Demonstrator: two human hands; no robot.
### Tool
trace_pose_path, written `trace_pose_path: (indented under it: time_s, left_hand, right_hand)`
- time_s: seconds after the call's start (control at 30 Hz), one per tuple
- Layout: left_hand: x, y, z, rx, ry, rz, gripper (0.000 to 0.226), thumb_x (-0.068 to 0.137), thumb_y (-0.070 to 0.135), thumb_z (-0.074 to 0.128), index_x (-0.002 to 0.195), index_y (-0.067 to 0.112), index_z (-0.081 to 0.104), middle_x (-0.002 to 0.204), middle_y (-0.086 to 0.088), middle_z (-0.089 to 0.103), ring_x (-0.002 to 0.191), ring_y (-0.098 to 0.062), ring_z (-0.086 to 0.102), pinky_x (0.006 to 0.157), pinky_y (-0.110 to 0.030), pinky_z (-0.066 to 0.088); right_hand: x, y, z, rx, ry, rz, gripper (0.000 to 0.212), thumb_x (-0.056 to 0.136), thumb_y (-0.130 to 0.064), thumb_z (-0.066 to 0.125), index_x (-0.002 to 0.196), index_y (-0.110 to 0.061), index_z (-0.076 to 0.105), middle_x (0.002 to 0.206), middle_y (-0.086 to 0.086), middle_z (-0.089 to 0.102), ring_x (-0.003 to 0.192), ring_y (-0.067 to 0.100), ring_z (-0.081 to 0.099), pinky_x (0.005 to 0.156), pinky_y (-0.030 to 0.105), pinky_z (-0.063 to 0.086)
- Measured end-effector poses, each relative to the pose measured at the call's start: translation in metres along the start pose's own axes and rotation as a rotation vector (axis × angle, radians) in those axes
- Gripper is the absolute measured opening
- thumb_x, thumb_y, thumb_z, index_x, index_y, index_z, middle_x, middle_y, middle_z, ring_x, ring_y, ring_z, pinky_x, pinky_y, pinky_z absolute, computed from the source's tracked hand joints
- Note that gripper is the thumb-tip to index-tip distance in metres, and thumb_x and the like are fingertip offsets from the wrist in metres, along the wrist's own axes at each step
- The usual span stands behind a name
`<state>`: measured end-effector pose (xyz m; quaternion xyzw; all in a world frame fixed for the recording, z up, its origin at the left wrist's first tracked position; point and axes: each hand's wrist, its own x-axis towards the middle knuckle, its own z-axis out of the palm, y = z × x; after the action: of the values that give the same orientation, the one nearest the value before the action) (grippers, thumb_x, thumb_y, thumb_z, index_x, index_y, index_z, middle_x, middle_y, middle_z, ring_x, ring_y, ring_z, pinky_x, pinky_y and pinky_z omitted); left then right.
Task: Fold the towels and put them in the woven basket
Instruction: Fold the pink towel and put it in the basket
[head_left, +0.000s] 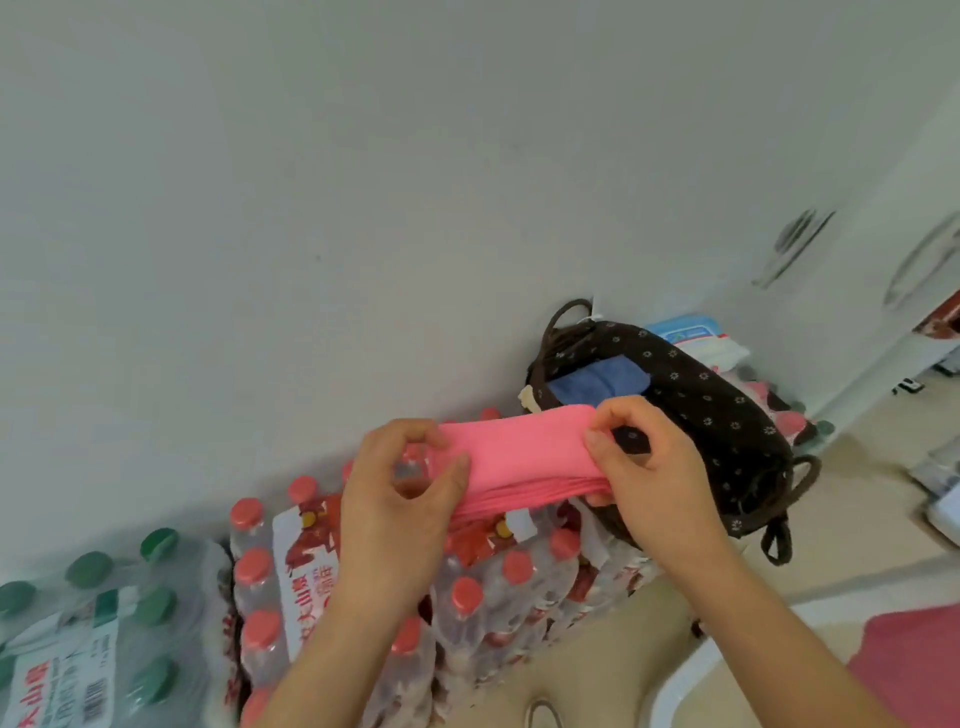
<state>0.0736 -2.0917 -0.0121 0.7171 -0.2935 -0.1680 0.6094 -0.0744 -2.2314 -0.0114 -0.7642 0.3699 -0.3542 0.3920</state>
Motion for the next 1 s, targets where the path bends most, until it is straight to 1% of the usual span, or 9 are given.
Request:
trace_pose_path:
  time_s: [0.1,0.23,0.3,0.37,0.43,0.57,0.67,0.8,1.0]
  left_hand:
    - [0.015,0.011,0.051,0.046,-0.005,0.011,0.019,0.083,0.018,0.070,0.083,0.037,0.071,0.106,0.015,0.059,0.088,0.005,0.058,0.072,-0.009,0.042]
    - [0.033,0.026,0.101,0.135,-0.100,-0.034,0.012,0.082,0.030,0.071,0.090,0.038,0.071,0.125,0.020,0.048,0.084,0.007,0.058,0.070,-0.018,0.052]
    - [0.036,0.024,0.119,0.222,-0.209,-0.055,0.036,0.076,0.027,0.077,0.108,0.038,0.065,0.134,0.023,0.036,0.092,0.003,0.058,0.077,-0.016,0.052]
    - [0.035,0.017,0.139,0.391,-0.273,0.016,0.057,0.073,0.014,0.075,0.122,0.035,0.055,0.139,0.022,0.027,0.109,-0.007,0.054,0.091,-0.025,0.050]
    - [0.031,0.011,0.161,0.646,-0.271,0.171,0.058,0.074,0.007,0.067,0.126,0.028,0.051,0.139,0.009,0.032,0.112,-0.015,0.053,0.089,-0.030,0.050]
    - [0.032,0.009,0.187,0.983,-0.350,0.332,0.039,0.060,0.022,0.069,0.098,0.024,0.060,0.089,0.005,0.061,0.068,-0.019,0.061,0.053,-0.028,0.042]
    - [0.035,0.010,0.194,1.176,-0.412,0.420,0.040,0.050,0.028,0.071,0.089,0.027,0.058,0.066,0.009,0.057,0.060,-0.018,0.054,0.052,-0.029,0.035]
    - [0.046,0.015,0.204,1.337,-0.509,0.413,0.043,0.048,0.019,0.077,0.086,0.026,0.057,0.073,0.004,0.054,0.071,-0.020,0.048,0.058,-0.031,0.030]
    - [0.064,0.020,0.228,1.506,-0.608,0.397,0.034,0.079,0.014,0.064,0.108,0.022,0.050,0.104,-0.003,0.049,0.101,-0.024,0.042,0.074,-0.033,0.026]
  right_hand:
    - [0.035,0.027,-0.043,0.007,-0.123,0.044,0.016,0.086,-0.024,0.067,0.098,-0.034,0.067,0.111,-0.010,0.058,0.102,0.001,0.057,0.085,0.032,0.053]
    - [0.073,0.057,-0.091,-0.148,-0.379,-0.004,0.057,0.061,-0.048,0.081,0.113,-0.046,0.060,0.133,-0.025,0.038,0.123,0.002,0.045,0.101,0.035,0.045]
    - [0.089,0.073,-0.106,-0.324,-0.414,-0.095,0.058,0.066,-0.037,0.082,0.119,-0.039,0.059,0.132,-0.023,0.037,0.121,-0.004,0.040,0.103,0.031,0.042]
    - [0.106,0.084,-0.117,-0.410,-0.413,-0.167,0.047,0.070,-0.031,0.081,0.115,-0.030,0.066,0.122,-0.019,0.047,0.108,-0.008,0.044,0.098,0.012,0.036]
    - [0.123,0.095,-0.125,-0.457,-0.451,-0.179,0.036,0.070,-0.033,0.081,0.104,-0.028,0.072,0.110,-0.018,0.058,0.097,-0.005,0.052,0.086,0.001,0.033]
    - [0.148,0.111,-0.132,-0.560,-0.642,-0.193,0.013,0.070,-0.031,0.073,0.082,-0.033,0.068,0.092,-0.014,0.062,0.086,0.002,0.057,0.082,0.024,0.045]
    - [0.156,0.116,-0.127,-0.645,-0.784,-0.227,0.013,0.071,-0.032,0.065,0.084,-0.030,0.064,0.087,-0.013,0.055,0.082,0.007,0.054,0.075,0.030,0.046]
    - [0.157,0.121,-0.116,-0.726,-0.834,-0.294,0.019,0.077,-0.026,0.063,0.094,-0.027,0.057,0.089,-0.013,0.043,0.085,0.013,0.053,0.071,0.030,0.041]
    - [0.158,0.133,-0.094,-0.926,-0.848,-0.439,0.020,0.080,-0.012,0.055,0.097,-0.021,0.049,0.103,0.001,0.043,0.075,0.030,0.057,0.058,0.037,0.032]
